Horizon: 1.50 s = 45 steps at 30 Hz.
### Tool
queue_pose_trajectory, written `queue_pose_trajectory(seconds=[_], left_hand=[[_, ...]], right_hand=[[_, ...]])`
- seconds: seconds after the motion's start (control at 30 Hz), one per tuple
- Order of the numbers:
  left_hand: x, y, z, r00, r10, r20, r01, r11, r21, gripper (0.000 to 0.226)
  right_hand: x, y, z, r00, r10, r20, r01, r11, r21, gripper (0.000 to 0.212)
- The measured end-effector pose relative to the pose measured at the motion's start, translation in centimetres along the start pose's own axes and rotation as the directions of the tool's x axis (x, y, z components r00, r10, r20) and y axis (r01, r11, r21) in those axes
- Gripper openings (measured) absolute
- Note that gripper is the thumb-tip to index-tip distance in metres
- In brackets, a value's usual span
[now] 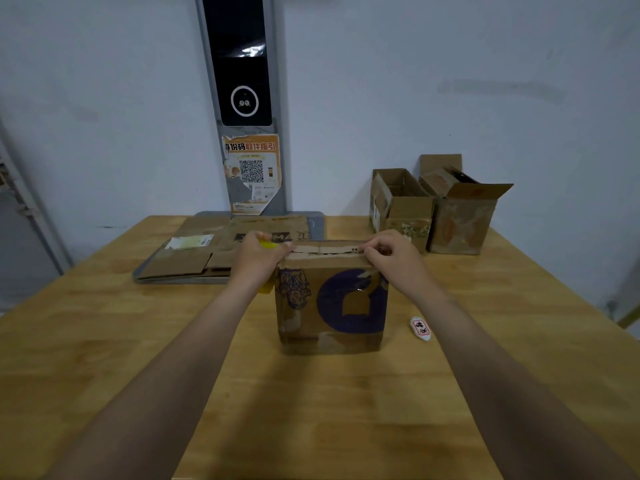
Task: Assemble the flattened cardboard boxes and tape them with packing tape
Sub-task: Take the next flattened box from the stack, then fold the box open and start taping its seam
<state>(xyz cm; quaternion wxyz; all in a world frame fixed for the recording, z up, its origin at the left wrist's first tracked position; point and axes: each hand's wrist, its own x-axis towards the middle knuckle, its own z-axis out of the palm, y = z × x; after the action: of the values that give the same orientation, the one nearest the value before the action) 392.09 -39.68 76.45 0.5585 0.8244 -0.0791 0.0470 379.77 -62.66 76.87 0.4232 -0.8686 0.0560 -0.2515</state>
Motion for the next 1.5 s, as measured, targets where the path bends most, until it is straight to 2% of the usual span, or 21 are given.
queue_pose_trajectory(seconds=[0.27, 0.47, 0.57, 0.67, 0.8, 0.87, 0.93, 1.0, 1.07, 1.1, 1.17, 1.33, 1.43, 1.5], left_hand=[[-0.7, -1.6, -0.4, 0.996, 0.082, -0.025, -0.079, 0.992, 0.095, 0.054], [-0.1, -0.1, -0.5, 0.999, 0.032, 0.026, -0.036, 0.984, 0.172, 0.051], [-0.2, 0.5, -0.8, 0.998, 0.05, 0.038, -0.057, 0.975, 0.216, 0.05], [-0.6, 1.4, -1.8, 0.992, 0.123, 0.0, -0.12, 0.964, 0.239, 0.042], [-1.5, 6.0, -3.3, 0.967, 0.247, -0.056, -0.246, 0.969, 0.025, 0.02], [-2.5, 8.5, -3.0, 0.962, 0.27, 0.044, -0.257, 0.946, -0.197, 0.013], [-3.9, 10.0, -2.1, 0.95, 0.219, 0.221, -0.109, 0.899, -0.424, 0.013], [-4.7, 10.0, -0.8, 0.92, 0.159, 0.359, 0.052, 0.857, -0.512, 0.017], [-4.6, 8.8, 0.5, 0.93, 0.09, 0.356, 0.095, 0.878, -0.47, 0.018], [-4.3, 8.1, 1.0, 0.949, 0.067, 0.309, 0.081, 0.893, -0.443, 0.019], [-3.6, 7.2, 1.3, 0.975, 0.044, 0.216, 0.064, 0.882, -0.467, 0.016], [-2.9, 6.4, 1.6, 0.981, 0.044, 0.191, 0.061, 0.858, -0.51, 0.017], [-2.5, 6.3, 1.7, 0.99, -0.072, 0.123, 0.128, 0.827, -0.547, 0.028], [-2.3, 6.4, 1.8, 0.986, -0.099, 0.134, 0.156, 0.829, -0.536, 0.03]], right_hand=[[-1.7, 1.0, 0.4, 0.999, -0.054, 0.005, 0.055, 0.996, -0.072, 0.012], [-0.3, -1.3, 0.5, 0.996, -0.006, 0.088, 0.036, 0.937, -0.347, 0.01], [0.3, -2.1, 0.8, 0.996, 0.048, 0.081, -0.013, 0.923, -0.384, 0.013], [0.2, -2.1, 0.9, 0.997, 0.033, 0.068, -0.002, 0.912, -0.41, 0.015], [0.4, -2.5, 0.4, 0.976, -0.122, 0.181, 0.184, 0.903, -0.388, 0.008], [0.5, -2.7, 0.2, 0.961, -0.181, 0.209, 0.256, 0.867, -0.427, 0.011], [0.5, -2.5, 0.0, 0.959, -0.185, 0.217, 0.27, 0.832, -0.485, 0.015], [0.2, -2.0, -0.2, 0.968, -0.148, 0.201, 0.219, 0.888, -0.405, 0.027], [-0.2, -1.3, -0.7, 0.969, -0.151, 0.197, 0.193, 0.957, -0.215, 0.053], [-0.5, -1.0, -0.9, 0.957, -0.205, 0.206, 0.244, 0.952, -0.187, 0.057], [-0.8, -0.5, -0.8, 0.929, -0.293, 0.228, 0.34, 0.917, -0.209, 0.049], [-0.4, -1.2, -0.3, 0.944, -0.272, 0.184, 0.299, 0.945, -0.135, 0.03], [0.3, -2.3, -1.1, 0.918, -0.323, 0.23, 0.32, 0.946, 0.051, 0.021], [0.5, -3.1, -1.7, 0.894, -0.39, 0.222, 0.36, 0.919, 0.163, 0.027]])
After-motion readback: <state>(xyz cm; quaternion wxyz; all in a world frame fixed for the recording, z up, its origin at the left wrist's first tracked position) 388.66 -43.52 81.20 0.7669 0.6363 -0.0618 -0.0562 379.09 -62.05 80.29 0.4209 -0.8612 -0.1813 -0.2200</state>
